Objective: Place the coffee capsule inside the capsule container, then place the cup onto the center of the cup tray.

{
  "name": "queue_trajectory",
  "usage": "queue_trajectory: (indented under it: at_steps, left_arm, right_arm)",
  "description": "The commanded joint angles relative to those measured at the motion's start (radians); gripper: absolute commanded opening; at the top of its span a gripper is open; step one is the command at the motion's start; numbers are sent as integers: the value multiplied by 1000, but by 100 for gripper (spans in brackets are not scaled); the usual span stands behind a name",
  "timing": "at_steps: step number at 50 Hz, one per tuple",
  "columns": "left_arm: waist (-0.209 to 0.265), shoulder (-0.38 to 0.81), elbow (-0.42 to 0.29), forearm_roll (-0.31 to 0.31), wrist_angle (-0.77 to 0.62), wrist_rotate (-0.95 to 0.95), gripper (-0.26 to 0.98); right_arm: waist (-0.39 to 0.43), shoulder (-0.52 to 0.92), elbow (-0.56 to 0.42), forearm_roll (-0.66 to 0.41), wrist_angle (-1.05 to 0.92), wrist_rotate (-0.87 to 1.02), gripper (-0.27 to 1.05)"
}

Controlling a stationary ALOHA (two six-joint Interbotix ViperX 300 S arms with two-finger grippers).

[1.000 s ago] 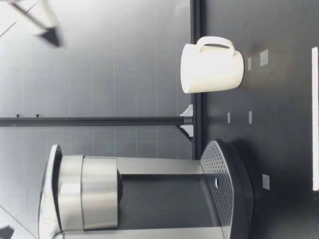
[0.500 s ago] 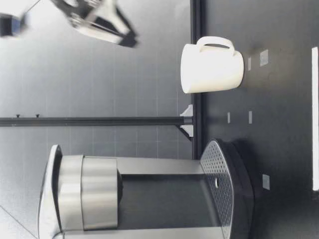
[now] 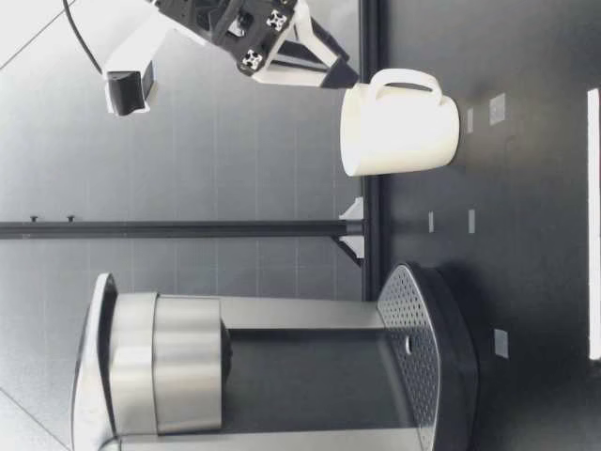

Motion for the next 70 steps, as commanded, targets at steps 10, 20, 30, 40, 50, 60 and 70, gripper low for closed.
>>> queue_trajectory:
  at_steps: [10, 20, 30, 40, 50, 60, 70]
  left_arm:
    - [0, -5, -11, 6, -9, -2, 5]
    - [-3, -5, -6, 6, -9, -2, 5]
    - [-3, -6, 2, 6, -11, -2, 5]
    - [0, -6, 2, 11, -9, -2, 5]
    - [-3, -6, 2, 12, -9, -2, 5]
    - [0, -6, 2, 14, -9, -3, 5]
    - [-3, -6, 3, 15, -17, -5, 5]
  right_arm:
    - [-8, 5, -9, -2, -18, 37, 75]
    - [-21, 28, -9, -9, -26, 95, 75]
    - [-21, 37, -9, -12, -37, 103, 75]
    - [-21, 57, -9, -12, -48, 103, 75]
    - [-21, 92, -11, -12, -63, 101, 75]
    - [-21, 115, -14, -12, -78, 101, 75]
    - [-21, 138, -21, -11, -78, 101, 68]
